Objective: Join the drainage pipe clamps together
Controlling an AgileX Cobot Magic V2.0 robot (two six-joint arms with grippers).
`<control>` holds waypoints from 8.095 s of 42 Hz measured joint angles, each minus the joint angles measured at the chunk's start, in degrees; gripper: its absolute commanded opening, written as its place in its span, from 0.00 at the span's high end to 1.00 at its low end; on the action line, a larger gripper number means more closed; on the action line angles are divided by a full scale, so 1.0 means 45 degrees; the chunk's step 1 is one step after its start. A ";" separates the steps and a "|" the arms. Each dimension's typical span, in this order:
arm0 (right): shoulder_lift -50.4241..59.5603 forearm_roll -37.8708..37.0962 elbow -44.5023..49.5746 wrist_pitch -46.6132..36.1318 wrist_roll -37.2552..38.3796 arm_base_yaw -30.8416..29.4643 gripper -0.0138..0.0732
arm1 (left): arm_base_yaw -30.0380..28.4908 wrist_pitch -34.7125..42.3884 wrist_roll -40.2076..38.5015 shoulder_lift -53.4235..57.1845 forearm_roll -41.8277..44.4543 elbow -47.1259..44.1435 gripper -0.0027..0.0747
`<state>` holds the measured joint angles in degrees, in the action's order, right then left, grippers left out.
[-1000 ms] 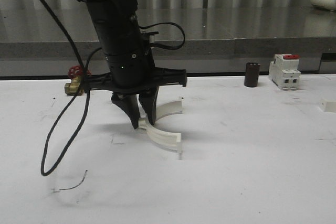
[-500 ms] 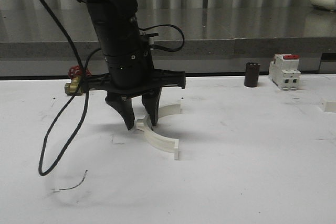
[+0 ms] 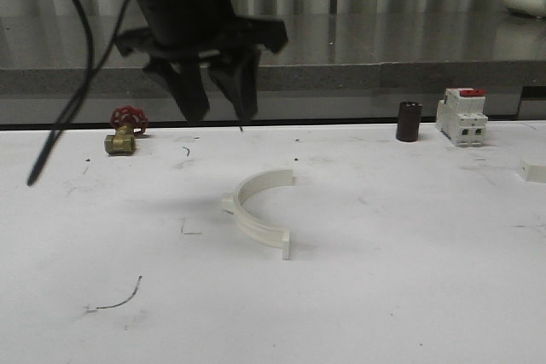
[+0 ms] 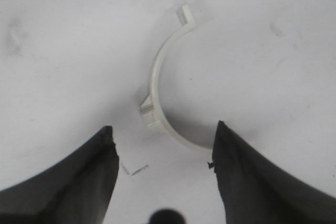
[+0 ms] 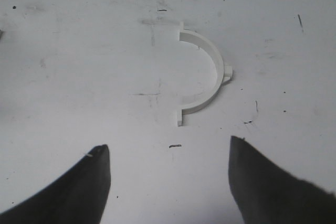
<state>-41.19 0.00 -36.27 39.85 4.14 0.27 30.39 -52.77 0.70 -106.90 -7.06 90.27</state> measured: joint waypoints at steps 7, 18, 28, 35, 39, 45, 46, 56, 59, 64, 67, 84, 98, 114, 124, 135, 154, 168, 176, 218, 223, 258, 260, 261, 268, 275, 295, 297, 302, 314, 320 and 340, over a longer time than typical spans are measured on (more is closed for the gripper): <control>0.0000 0.0000 0.0000 0.0000 0.0000 0.0000 0.26 | -0.1075 0.0343 0.2333 0.2631 -0.1027 -0.1922 0.45; 0.0000 0.0000 0.0000 0.0000 0.0000 0.0000 0.26 | -0.2032 0.2039 0.3273 0.7655 -0.1388 -0.5952 0.45; 0.0000 0.0000 0.0000 0.0000 0.0000 0.0000 0.26 | -0.2080 0.2569 0.3355 1.2187 -0.1429 -0.9260 0.45; 0.0000 0.0000 0.0000 0.0000 0.0000 0.0000 0.26 | -0.2080 0.2569 0.3359 1.4757 -0.1449 -1.0942 0.45; 0.0000 0.0000 0.0000 0.0000 0.0000 0.0000 0.26 | -0.2080 0.2569 0.3381 1.5768 -0.1479 -1.1522 0.45; 0.0000 0.0000 0.0000 -0.0079 0.0000 0.0000 0.26 | -0.2080 0.2545 0.3381 1.6118 -0.1479 -1.1934 0.45; 0.0000 0.0000 0.0000 -0.0087 0.0000 0.0000 0.26 | -0.2080 0.2545 0.3381 1.6118 -0.1479 -1.1961 0.45; -0.0454 -0.0212 -0.0686 0.0631 0.0000 -0.0073 0.26 | -0.2080 0.2644 0.3381 1.6118 -0.1479 -1.1990 0.47; -0.1158 -0.0306 -0.1366 0.1348 0.0000 -0.0200 0.26 | -0.2080 0.2665 0.3381 1.6129 -0.1479 -1.1990 0.47; -0.2872 -0.0427 -0.2524 0.2092 0.0000 -0.0717 0.26 | -0.2080 0.2665 0.3381 1.6129 -0.1508 -1.1990 0.47; -0.3951 -0.0427 -0.3125 0.2378 0.0000 -0.1236 0.26 | -0.2080 0.2693 0.3381 1.6129 -0.1508 -1.1990 0.47; -0.9688 0.1312 -0.5741 0.3199 -0.1991 -0.3175 0.26 | -0.2080 0.2771 0.3381 1.6148 -0.1508 -1.1990 0.47; -1.2365 0.1360 -0.6244 0.1268 -0.2835 -0.3175 0.26 | -0.2080 0.2777 0.3381 1.6148 -0.1517 -1.1990 0.47; -1.4120 0.1360 -0.7217 0.0507 -0.2882 -0.3175 0.26 | -0.2080 0.2798 0.3381 1.6148 -0.1517 -1.1990 0.47; -1.4936 0.1127 -0.7616 0.0714 -0.2957 -0.3175 0.28 | -0.2080 0.2798 0.3381 1.6148 -0.1517 -1.1990 0.47; -1.5070 0.1097 -0.7616 0.0691 -0.2957 -0.3175 0.39 | -0.2080 0.2798 0.3381 1.6148 -0.1517 -1.1990 0.47; -1.5265 0.1072 -0.7675 0.0691 -0.2957 -0.3175 0.68 | -0.2080 0.2798 0.3381 1.6148 -0.1517 -1.1990 0.47; -1.5265 0.1072 -0.7675 0.0713 -0.2957 -0.3175 0.68 | -0.2080 0.2798 0.3381 1.6148 -0.1517 -1.1990 0.47; -1.5284 0.1097 -0.7705 0.0863 -0.2957 -0.3175 0.68 | -0.2080 0.2798 0.3381 1.6148 -0.1517 -1.1990 0.47; -1.2044 -0.0564 -0.9102 0.4069 0.5791 0.4992 0.68 | -0.2080 0.2803 0.3381 1.6148 -0.1517 -1.1990 0.47; -1.2643 -0.0670 -0.9456 0.4181 0.6537 0.5536 0.68 | -0.2080 0.2803 0.3381 1.6148 -0.1517 -1.1990 0.47; -1.5355 -0.0670 -1.0288 0.2892 0.7469 0.5975 0.68 | -0.2080 0.2803 0.3381 1.6148 -0.1517 -1.1990 0.47; -1.5439 -0.0670 -1.0288 0.2813 0.7469 0.5975 0.68 | -0.2080 0.2803 0.3381 1.6148 -0.1517 -1.1990 0.47; -1.5518 -0.0670 -1.0288 0.2782 0.7469 0.5975 0.68 | -0.2080 0.2803 0.3381 1.6148 -0.1517 -1.1990 0.47; -1.5870 -0.0670 -1.0288 0.2640 0.7469 0.5975 0.68 | -0.2080 0.2803 0.3381 1.6148 -0.1517 -1.1990 0.47; -1.5948 -0.0670 -1.0288 0.2304 0.7469 0.5975 0.68 | -0.2080 0.2803 0.3381 1.6148 -0.1517 -1.1990 0.47; -1.5948 -0.0670 -1.0288 0.1946 0.7495 0.5975 0.68 | -0.2080 0.2803 0.3381 1.6148 -0.1517 -1.1990 0.47; -1.5948 -0.0670 -1.0288 0.1946 0.7495 0.5975 0.68 | -0.2080 0.2803 0.3381 1.6148 -0.1517 -1.1990 0.47; -1.5948 -0.0670 -1.0288 0.1916 0.7495 0.5975 0.68 | -0.2080 0.2803 0.3381 1.6148 -0.1517 -1.1990 0.47; -1.5948 -0.0670 -1.0288 0.1916 0.7471 0.5975 0.68 | -0.2080 0.2803 0.3381 1.6148 -0.1517 -1.1990 0.47; -1.6105 -0.0670 -1.0288 0.1911 0.7471 0.5975 0.68 | -0.2080 0.2803 0.3381 1.6148 -0.1517 -1.1990 0.47; -1.6641 -0.0624 -1.0288 0.1612 0.7505 0.5975 0.68 | -0.2080 0.2803 0.3381 1.6148 -0.1517 -1.1990 0.47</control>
<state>-116.08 -2.81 -82.57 47.11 37.91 27.16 21.03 -40.15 15.91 -34.23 -13.88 36.32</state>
